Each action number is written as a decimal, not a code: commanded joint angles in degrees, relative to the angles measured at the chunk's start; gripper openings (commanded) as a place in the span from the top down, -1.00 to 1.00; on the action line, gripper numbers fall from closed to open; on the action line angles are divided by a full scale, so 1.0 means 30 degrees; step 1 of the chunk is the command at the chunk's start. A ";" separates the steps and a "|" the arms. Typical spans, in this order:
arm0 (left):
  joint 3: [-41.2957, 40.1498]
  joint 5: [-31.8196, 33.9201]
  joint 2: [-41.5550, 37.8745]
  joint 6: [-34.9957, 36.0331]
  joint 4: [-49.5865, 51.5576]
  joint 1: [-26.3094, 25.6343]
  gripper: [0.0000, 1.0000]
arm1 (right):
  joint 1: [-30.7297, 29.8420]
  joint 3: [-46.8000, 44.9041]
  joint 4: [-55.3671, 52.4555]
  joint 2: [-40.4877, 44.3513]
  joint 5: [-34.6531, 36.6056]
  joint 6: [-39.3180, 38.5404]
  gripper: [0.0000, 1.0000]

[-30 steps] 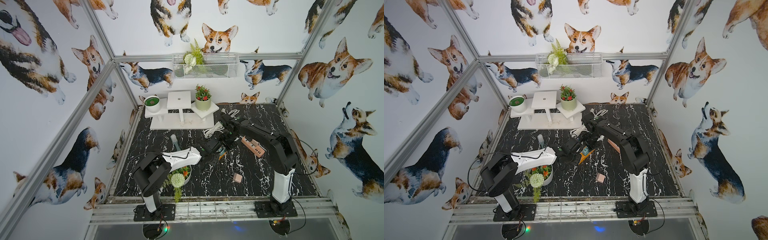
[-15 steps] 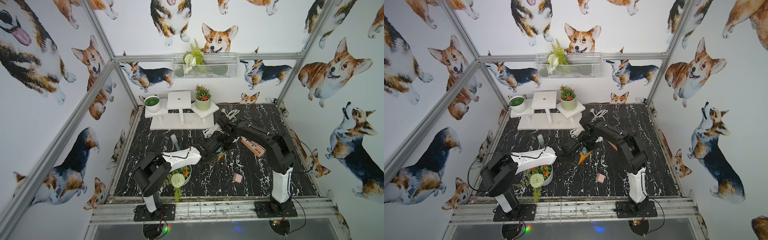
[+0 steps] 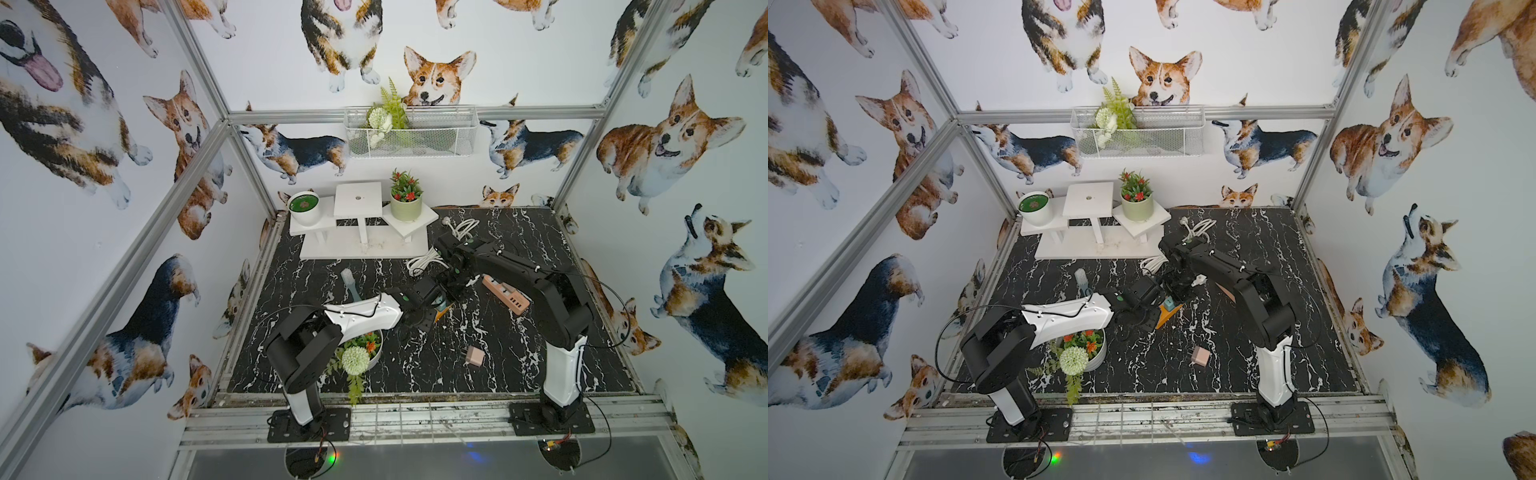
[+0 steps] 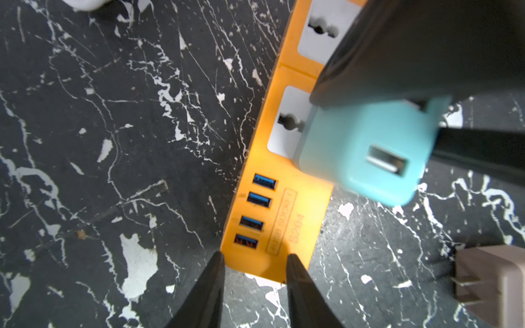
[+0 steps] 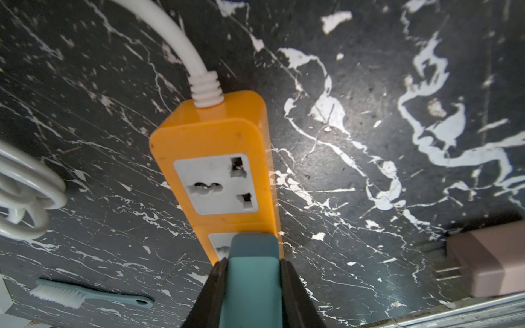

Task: Pull the plug off the socket
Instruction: Remove the plug from the socket.

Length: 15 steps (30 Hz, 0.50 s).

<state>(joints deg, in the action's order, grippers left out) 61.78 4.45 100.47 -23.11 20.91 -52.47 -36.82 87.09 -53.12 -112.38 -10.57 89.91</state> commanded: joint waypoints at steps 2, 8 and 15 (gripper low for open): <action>-0.0347 -0.0630 0.0320 0.1113 0.0365 -0.0147 0.25 | -0.0244 0.0158 0.1534 0.0398 -0.2905 0.1535 1.00; -0.0437 -0.0630 0.0363 0.1142 0.0399 -0.0180 0.25 | 0.0119 -0.0798 0.3114 0.1023 -0.4173 0.3087 1.00; -0.0399 -0.0675 0.0512 0.1223 0.0470 -0.0286 0.27 | 0.0910 -0.2587 0.4747 0.1730 -0.5237 0.4235 1.00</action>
<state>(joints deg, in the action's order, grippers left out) 61.17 5.56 100.64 -20.67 19.66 -52.93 -34.63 81.19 -47.90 -108.47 -15.42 97.19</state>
